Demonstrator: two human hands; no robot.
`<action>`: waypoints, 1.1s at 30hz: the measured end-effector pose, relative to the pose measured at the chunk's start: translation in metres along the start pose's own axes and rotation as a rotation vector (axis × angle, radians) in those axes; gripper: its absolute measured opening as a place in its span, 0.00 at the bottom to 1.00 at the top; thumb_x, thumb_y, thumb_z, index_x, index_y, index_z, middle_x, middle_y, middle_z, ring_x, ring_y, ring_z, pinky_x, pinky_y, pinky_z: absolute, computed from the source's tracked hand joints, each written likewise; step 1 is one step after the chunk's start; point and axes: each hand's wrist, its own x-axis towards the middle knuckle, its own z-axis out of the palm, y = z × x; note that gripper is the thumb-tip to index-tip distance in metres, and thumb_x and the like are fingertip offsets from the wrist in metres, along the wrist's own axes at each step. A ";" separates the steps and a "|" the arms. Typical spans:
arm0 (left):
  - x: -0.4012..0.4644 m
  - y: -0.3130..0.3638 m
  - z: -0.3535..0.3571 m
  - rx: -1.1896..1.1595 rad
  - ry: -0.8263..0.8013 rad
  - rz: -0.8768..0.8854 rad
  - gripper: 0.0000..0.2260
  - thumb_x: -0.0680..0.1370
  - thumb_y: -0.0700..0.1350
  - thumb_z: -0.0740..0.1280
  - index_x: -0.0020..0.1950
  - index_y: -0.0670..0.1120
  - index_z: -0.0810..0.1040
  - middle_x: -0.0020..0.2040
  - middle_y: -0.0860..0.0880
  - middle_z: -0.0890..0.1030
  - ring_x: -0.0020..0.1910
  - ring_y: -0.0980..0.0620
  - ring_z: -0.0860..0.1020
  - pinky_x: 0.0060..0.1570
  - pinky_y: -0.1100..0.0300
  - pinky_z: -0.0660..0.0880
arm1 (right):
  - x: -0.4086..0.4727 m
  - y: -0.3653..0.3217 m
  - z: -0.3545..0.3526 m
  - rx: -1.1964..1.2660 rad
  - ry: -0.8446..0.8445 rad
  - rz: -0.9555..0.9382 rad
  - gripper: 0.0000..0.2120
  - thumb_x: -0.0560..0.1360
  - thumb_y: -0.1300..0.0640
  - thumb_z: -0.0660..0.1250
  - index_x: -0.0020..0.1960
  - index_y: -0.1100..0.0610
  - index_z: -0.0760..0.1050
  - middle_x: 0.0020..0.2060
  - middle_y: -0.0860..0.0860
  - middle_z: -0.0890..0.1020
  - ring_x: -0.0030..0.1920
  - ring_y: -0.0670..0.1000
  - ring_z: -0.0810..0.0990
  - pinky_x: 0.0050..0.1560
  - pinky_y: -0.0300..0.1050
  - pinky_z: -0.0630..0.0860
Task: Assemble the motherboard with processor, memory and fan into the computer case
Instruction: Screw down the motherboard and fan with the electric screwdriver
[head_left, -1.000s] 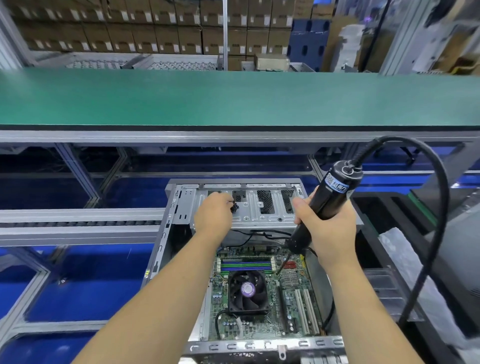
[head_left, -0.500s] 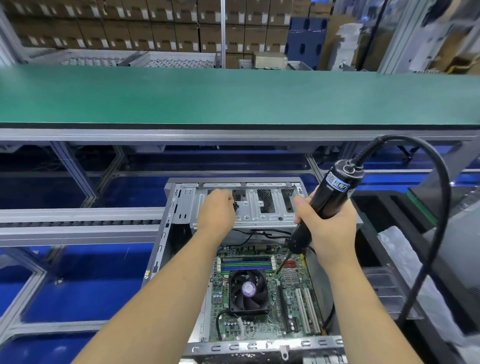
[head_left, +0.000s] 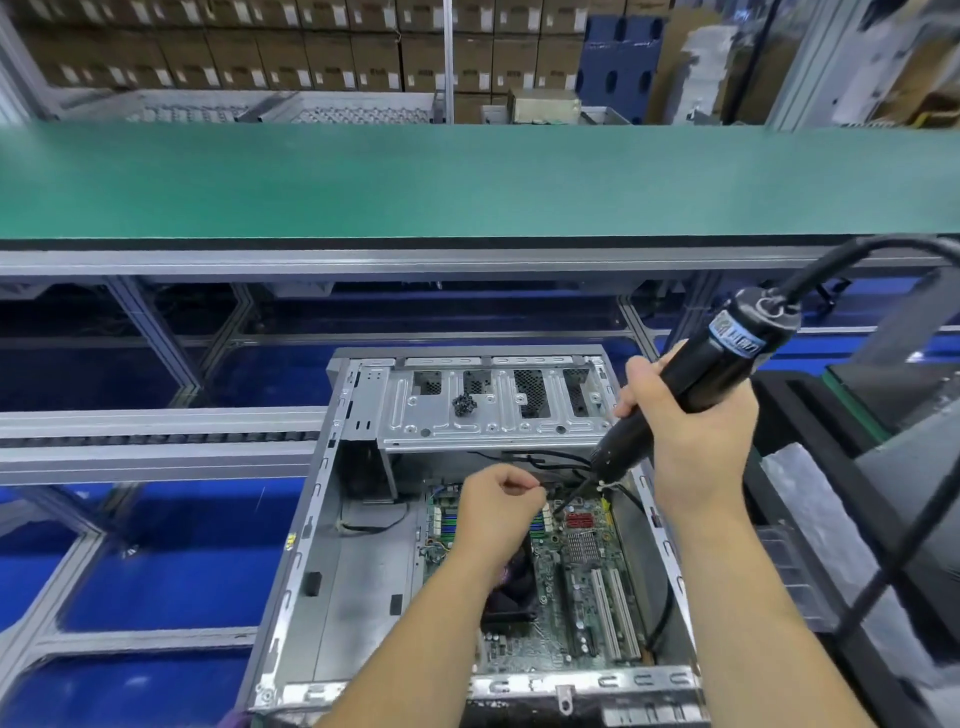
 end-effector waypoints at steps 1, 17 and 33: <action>0.003 0.000 -0.003 -0.040 -0.006 -0.021 0.04 0.73 0.39 0.73 0.41 0.46 0.82 0.38 0.50 0.83 0.36 0.55 0.78 0.37 0.65 0.74 | 0.002 -0.003 -0.001 0.025 0.003 -0.015 0.08 0.71 0.49 0.75 0.36 0.48 0.78 0.28 0.50 0.79 0.31 0.58 0.78 0.40 0.57 0.79; 0.006 -0.006 -0.006 0.228 -0.070 0.105 0.08 0.77 0.41 0.72 0.42 0.54 0.80 0.40 0.55 0.81 0.37 0.62 0.77 0.34 0.76 0.70 | 0.013 -0.027 -0.001 0.182 0.039 -0.051 0.08 0.73 0.51 0.75 0.40 0.45 0.76 0.28 0.51 0.78 0.29 0.58 0.76 0.40 0.52 0.77; 0.006 -0.007 -0.005 0.363 -0.077 0.150 0.06 0.77 0.40 0.71 0.43 0.50 0.80 0.40 0.55 0.80 0.38 0.60 0.76 0.35 0.75 0.70 | 0.010 -0.023 -0.001 0.241 -0.002 0.013 0.11 0.72 0.53 0.75 0.43 0.52 0.72 0.30 0.54 0.76 0.31 0.58 0.74 0.40 0.53 0.76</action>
